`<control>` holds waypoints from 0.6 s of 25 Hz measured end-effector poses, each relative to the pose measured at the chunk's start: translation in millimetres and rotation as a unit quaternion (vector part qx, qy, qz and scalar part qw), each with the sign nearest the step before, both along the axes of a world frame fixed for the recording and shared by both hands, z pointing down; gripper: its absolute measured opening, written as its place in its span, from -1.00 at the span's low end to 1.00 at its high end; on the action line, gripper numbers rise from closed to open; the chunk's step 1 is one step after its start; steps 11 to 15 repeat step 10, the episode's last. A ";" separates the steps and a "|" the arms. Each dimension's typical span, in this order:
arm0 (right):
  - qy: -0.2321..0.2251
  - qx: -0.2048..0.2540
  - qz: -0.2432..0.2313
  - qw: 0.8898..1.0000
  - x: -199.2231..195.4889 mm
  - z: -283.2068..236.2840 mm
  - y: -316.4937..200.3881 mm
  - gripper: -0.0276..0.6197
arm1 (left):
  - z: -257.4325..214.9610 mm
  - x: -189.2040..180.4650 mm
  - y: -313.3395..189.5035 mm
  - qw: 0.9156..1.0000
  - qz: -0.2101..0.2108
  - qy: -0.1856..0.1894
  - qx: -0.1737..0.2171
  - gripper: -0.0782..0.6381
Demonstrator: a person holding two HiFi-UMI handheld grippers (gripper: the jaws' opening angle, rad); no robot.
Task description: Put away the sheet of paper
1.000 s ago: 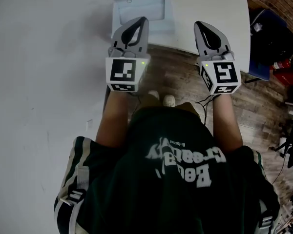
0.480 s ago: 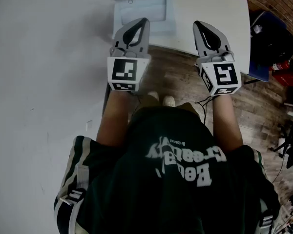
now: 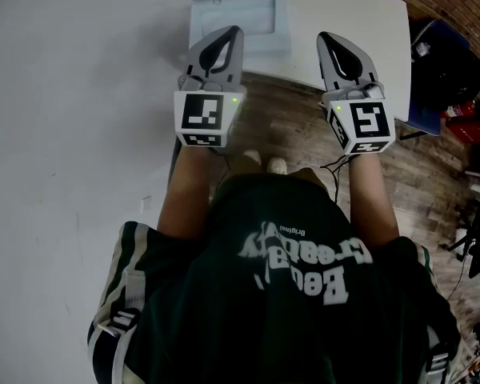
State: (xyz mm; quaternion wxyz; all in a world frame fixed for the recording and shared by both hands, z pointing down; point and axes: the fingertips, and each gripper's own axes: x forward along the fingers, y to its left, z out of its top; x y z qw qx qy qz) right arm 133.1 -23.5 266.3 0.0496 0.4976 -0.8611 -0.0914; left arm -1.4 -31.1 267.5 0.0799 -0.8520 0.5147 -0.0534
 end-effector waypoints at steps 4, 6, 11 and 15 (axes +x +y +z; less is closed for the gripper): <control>0.004 0.004 0.000 1.000 -1.1 0.6 4.7 -0.93 | 0.8 -2.3 4.3 1.000 -0.003 0.003 0.000 -0.78; 0.003 0.004 0.000 1.000 -1.2 0.8 6.8 -0.93 | 1.0 -2.2 6.1 1.000 -0.003 0.003 0.000 -0.78; 0.002 0.006 -0.001 1.000 -0.8 0.1 9.4 -0.93 | 2.3 -2.7 8.6 1.000 -0.003 0.004 -0.001 -0.78; 0.002 0.006 -0.001 1.000 -0.8 0.1 9.4 -0.93 | 2.3 -2.7 8.6 1.000 -0.003 0.004 -0.001 -0.78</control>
